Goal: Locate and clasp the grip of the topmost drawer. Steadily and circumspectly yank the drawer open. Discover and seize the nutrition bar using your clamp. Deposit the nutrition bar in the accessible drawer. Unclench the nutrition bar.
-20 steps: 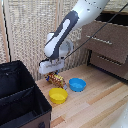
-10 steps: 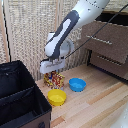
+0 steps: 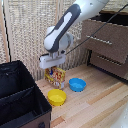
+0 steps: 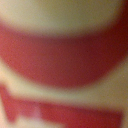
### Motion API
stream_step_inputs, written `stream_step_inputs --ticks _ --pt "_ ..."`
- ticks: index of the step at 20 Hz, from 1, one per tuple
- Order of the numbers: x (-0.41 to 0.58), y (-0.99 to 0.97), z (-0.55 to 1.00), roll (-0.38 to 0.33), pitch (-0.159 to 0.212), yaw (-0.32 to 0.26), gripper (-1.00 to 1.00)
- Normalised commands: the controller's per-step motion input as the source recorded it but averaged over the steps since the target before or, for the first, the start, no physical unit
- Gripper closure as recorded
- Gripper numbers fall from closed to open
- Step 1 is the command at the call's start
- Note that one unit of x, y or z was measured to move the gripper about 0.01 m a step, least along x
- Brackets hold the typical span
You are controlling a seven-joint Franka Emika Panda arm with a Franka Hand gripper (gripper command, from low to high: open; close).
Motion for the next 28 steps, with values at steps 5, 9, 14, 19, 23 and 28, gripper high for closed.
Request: stream_step_inputs --ticks 5,9,14,19,23,28 --pt "0.437 -0.03 1.00 0.000 0.072 -0.074 1.00" --pt "0.484 -0.01 1.00 0.000 0.070 -0.049 1.00" --pt "0.499 -0.04 1.00 0.000 0.062 -0.054 1.00" --pt "0.479 -0.05 1.00 0.000 0.064 -0.061 1.00" --pt "-0.056 -0.40 0.91 0.041 0.104 -0.136 1.00" --pt "-0.520 -0.59 0.84 0.092 0.120 -0.146 1.00"
